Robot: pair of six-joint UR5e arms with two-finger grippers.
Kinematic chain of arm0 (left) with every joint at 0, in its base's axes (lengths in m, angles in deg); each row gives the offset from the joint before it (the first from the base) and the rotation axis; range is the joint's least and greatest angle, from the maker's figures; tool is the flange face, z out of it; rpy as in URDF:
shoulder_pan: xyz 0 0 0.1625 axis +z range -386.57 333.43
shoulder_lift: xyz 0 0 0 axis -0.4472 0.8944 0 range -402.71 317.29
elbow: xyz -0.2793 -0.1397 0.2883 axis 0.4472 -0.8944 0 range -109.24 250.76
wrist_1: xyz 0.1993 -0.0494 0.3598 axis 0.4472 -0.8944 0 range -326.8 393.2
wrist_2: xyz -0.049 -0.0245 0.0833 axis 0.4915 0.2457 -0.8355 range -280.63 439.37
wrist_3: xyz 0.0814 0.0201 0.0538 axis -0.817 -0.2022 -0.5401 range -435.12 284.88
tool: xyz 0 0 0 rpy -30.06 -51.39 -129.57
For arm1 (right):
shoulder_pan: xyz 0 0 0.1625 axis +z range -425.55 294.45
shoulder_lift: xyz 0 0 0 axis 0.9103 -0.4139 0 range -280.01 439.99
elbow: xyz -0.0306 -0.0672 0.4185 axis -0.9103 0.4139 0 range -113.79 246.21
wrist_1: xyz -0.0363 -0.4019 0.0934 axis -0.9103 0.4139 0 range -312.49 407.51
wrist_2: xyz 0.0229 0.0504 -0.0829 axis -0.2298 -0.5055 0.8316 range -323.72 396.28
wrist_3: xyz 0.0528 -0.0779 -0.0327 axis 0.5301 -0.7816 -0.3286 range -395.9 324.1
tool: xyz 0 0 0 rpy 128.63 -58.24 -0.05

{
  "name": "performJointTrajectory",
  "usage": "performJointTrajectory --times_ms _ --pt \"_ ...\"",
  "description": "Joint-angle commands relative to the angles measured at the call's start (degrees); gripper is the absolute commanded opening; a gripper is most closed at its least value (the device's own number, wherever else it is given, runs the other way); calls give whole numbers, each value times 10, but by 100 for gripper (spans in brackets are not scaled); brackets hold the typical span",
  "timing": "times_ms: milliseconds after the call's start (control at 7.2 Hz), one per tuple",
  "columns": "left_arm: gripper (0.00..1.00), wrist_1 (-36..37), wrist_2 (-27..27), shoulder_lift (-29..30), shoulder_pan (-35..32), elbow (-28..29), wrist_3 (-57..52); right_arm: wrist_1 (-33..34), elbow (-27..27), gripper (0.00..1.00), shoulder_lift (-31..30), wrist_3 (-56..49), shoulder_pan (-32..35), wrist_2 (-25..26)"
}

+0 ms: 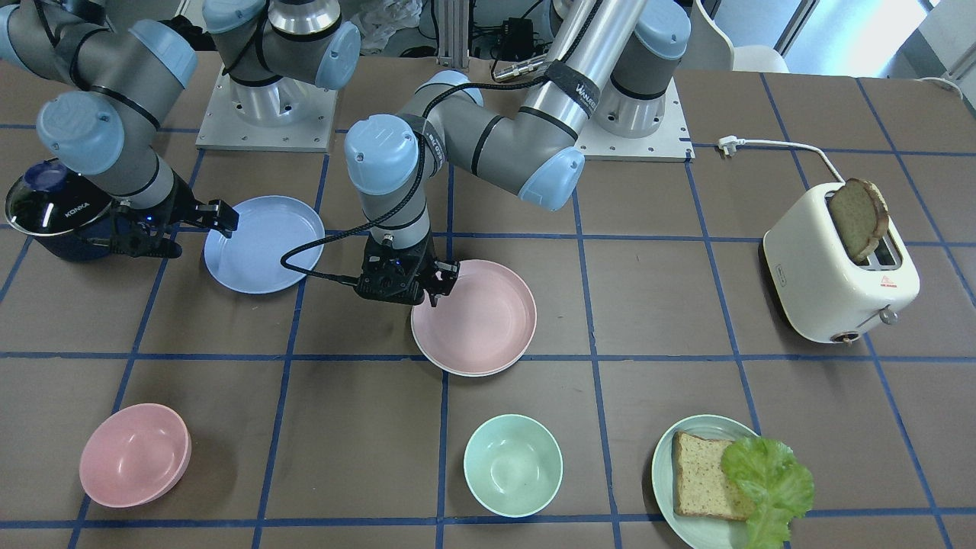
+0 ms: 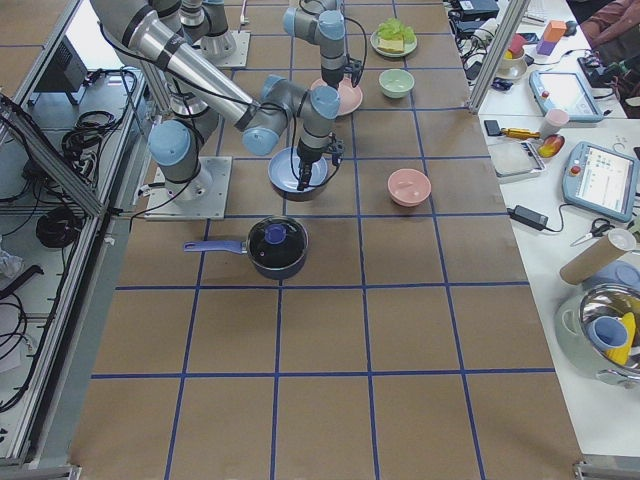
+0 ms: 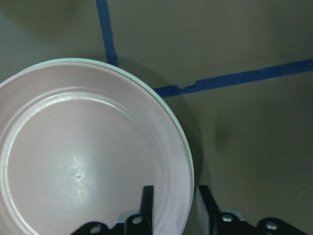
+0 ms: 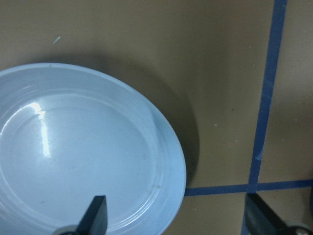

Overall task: Stack three plates with pink and blue
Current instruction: 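Release pink plate and withdraw left gripper while right gripper grasps blue plate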

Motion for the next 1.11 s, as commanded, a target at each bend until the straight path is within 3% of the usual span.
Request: performJointTrajectory --times_ms 0,139,417,556,972 --pt "100 -9 1 -28 13 3 -1 2 -4 100 2 -7 -12 -1" --pt "100 -26 3 -48 28 2 -6 2 -4 100 2 -7 -13 -1" --pt "100 -137 8 -117 73 11 -88 2 -4 100 -1 -8 -13 -4" --pt "100 -171 44 -150 106 16 -102 2 -6 100 1 -7 -13 -8" --pt "100 -257 80 -238 180 18 -132 67 -59 100 8 -7 -35 -6"
